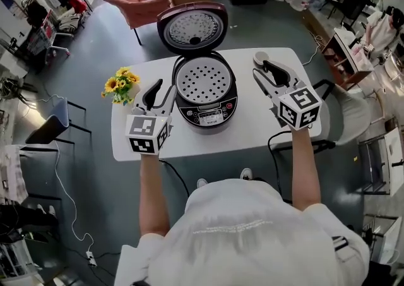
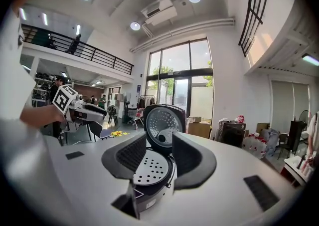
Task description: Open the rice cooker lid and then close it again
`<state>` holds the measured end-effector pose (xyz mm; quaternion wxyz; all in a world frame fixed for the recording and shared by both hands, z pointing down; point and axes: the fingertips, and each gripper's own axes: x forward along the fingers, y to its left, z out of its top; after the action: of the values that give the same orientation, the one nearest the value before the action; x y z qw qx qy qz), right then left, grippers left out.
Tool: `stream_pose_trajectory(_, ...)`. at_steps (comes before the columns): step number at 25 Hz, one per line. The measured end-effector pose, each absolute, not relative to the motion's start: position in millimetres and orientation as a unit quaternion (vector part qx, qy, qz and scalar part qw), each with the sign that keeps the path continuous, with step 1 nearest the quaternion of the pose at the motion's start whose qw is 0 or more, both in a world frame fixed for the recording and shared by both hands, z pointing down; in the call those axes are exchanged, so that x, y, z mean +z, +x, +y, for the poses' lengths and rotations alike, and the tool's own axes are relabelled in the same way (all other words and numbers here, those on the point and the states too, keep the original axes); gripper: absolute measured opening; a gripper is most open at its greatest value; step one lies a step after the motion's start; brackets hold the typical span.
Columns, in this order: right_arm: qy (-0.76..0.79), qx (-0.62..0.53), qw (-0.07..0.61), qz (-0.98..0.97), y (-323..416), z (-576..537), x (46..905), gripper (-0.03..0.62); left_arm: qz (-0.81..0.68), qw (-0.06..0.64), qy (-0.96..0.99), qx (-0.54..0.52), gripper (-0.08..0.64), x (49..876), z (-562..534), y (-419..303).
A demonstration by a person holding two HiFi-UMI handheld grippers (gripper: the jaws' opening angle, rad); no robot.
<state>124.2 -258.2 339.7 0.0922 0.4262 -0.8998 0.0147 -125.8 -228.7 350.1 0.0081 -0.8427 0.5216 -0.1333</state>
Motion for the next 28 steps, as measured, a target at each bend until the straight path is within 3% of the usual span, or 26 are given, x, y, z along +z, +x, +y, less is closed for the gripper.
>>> stream_pose_trajectory(28, 0.500, 0.035, 0.120, -0.857, 83, -211, 351, 0.160, 0.445, -0.016, -0.886, -0.125, 0.160, 374, -225, -176)
